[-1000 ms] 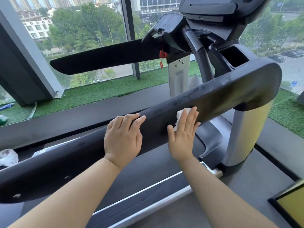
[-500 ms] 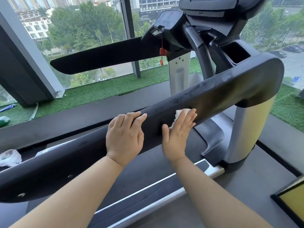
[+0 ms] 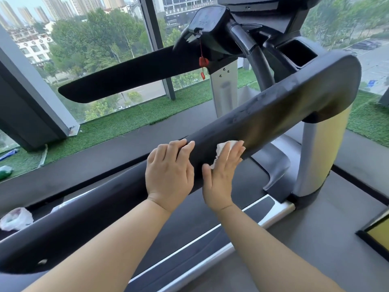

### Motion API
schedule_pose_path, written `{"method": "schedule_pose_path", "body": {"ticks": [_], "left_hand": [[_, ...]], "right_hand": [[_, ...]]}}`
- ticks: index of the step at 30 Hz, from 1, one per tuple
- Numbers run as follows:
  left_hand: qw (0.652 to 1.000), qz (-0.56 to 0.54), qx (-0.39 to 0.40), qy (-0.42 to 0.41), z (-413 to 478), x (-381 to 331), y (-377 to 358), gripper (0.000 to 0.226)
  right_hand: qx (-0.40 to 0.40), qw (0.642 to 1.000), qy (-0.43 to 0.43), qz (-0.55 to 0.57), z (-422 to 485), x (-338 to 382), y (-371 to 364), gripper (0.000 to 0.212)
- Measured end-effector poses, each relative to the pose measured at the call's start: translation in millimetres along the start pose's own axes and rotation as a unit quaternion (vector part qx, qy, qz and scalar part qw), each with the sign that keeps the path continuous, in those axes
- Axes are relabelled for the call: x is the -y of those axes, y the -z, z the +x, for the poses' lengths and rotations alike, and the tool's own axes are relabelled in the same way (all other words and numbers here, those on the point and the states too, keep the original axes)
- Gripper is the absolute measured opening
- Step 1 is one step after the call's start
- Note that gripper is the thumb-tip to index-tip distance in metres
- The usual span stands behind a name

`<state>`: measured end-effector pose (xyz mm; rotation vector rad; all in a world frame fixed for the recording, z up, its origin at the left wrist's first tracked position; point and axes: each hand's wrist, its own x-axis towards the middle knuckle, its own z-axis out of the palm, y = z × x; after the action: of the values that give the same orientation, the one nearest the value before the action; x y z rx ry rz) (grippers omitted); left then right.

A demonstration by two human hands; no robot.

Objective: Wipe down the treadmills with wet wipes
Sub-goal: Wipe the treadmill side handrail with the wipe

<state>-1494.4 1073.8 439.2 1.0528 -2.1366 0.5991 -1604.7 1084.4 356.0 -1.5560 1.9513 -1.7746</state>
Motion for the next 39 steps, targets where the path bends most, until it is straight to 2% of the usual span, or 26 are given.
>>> {"method": "schedule_pose_path", "body": {"ticks": [3, 6, 8, 10, 11, 15, 17, 21, 23, 26, 28, 32, 34, 37, 39], "left_hand": [[1.000, -0.005, -0.005, -0.005, -0.7, 0.4, -0.2, 0.039], [1.000, -0.004, 0.001, -0.004, 0.3, -0.7, 0.0, 0.039], [1.000, 0.001, 0.007, 0.005, 1.6, -2.0, 0.4, 0.038], [1.000, 0.008, 0.011, 0.009, 2.4, -3.5, 0.0, 0.038], [1.000, 0.011, 0.010, 0.010, 2.4, -3.8, -0.1, 0.038], [1.000, 0.012, -0.003, 0.001, 0.0, -2.6, 0.1, 0.037], [1.000, 0.013, -0.010, -0.011, -1.0, -1.4, 0.1, 0.035], [1.000, 0.019, -0.018, -0.014, -0.4, -1.0, -1.8, 0.033], [0.999, 0.019, -0.023, -0.013, -1.3, -1.2, -2.2, 0.033], [0.999, 0.025, -0.026, -0.012, -1.1, -0.9, -1.9, 0.032], [0.999, 0.030, -0.022, -0.011, -1.0, -1.6, -2.1, 0.032], [0.999, 0.030, -0.021, -0.011, -0.7, -2.1, -1.5, 0.031], [0.999, 0.032, -0.018, -0.011, -0.4, -2.6, -1.4, 0.031], [0.999, 0.037, -0.013, -0.008, 0.6, -3.1, -2.0, 0.031], [0.999, 0.039, -0.006, -0.005, 0.8, -3.2, -1.4, 0.031]], "right_hand": [[0.033, 0.998, 0.044, -0.023, -11.5, -9.2, 0.7, 0.065], [-0.007, 0.998, -0.049, 0.031, 18.6, -15.6, 16.8, 0.060], [-0.040, 0.985, -0.137, 0.093, 37.7, -13.1, 24.2, 0.060], [-0.050, 0.974, -0.180, 0.128, 37.9, -3.6, 23.1, 0.064], [-0.033, 0.975, -0.179, 0.130, 29.5, 1.7, 19.8, 0.066], [0.051, 0.993, -0.082, 0.072, -5.0, 0.1, 15.1, 0.068], [0.027, 0.989, -0.119, 0.079, 17.8, -6.5, 23.7, 0.069], [-0.044, 0.952, -0.249, 0.171, 66.4, -5.2, 48.2, 0.069], [-0.037, 0.948, -0.250, 0.195, 60.1, -5.5, 46.1, 0.071], [0.010, 0.947, -0.227, 0.228, 22.6, 3.3, 32.6, 0.059], [0.030, 0.945, -0.229, 0.231, 16.3, 2.0, 31.0, 0.067], [-0.040, 0.905, -0.323, 0.274, 61.1, -10.4, 49.1, 0.059], [-0.068, 0.886, -0.344, 0.305, 70.3, -11.4, 50.5, 0.059], [-0.012, 0.869, -0.357, 0.342, 41.9, 6.9, 40.6, 0.065], [0.046, 0.875, -0.341, 0.340, 13.0, 20.8, 31.4, 0.066]]}}
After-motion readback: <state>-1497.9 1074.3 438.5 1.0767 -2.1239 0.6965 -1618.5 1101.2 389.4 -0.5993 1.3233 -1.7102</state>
